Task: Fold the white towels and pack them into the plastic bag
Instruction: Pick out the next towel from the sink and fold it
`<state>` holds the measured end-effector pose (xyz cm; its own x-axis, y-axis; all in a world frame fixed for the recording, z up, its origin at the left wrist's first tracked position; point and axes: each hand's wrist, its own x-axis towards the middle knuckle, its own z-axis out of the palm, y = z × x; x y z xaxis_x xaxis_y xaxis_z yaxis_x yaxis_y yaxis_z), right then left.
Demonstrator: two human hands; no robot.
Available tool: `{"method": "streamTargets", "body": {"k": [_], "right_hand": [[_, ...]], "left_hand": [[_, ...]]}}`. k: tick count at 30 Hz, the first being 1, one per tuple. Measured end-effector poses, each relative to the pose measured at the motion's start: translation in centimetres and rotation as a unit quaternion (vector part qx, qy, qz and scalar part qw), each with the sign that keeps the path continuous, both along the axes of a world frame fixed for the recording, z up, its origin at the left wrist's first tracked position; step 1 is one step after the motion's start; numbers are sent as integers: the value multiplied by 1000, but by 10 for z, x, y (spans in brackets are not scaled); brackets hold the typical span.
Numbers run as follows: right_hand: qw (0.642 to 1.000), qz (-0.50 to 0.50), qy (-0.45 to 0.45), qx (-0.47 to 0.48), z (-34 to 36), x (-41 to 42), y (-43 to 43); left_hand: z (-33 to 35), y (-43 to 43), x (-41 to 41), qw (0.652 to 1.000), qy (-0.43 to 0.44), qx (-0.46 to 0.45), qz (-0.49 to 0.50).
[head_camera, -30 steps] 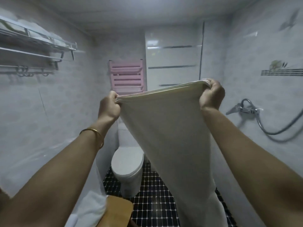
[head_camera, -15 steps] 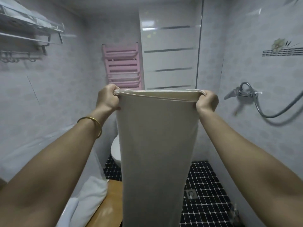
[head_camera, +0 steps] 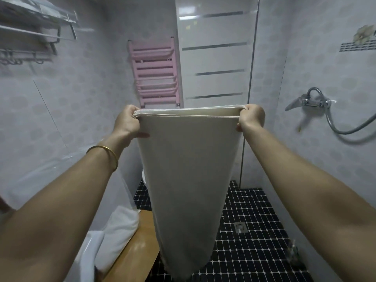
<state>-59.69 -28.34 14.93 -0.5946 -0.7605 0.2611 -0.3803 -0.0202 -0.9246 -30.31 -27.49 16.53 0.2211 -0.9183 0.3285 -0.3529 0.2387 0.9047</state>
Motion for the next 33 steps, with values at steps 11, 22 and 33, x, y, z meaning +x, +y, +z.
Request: {"method": "streamTargets", "body": {"k": [11, 22, 33], "right_hand": [[997, -46, 61, 33, -24, -8, 3], [943, 248, -221, 13, -38, -10, 18], [909, 406, -91, 6, -64, 11, 9]], "left_hand": [[-25, -10, 0, 999, -33, 26, 9], [-26, -13, -5, 996, -11, -59, 65], [-23, 5, 45, 954, -255, -60, 144]]}}
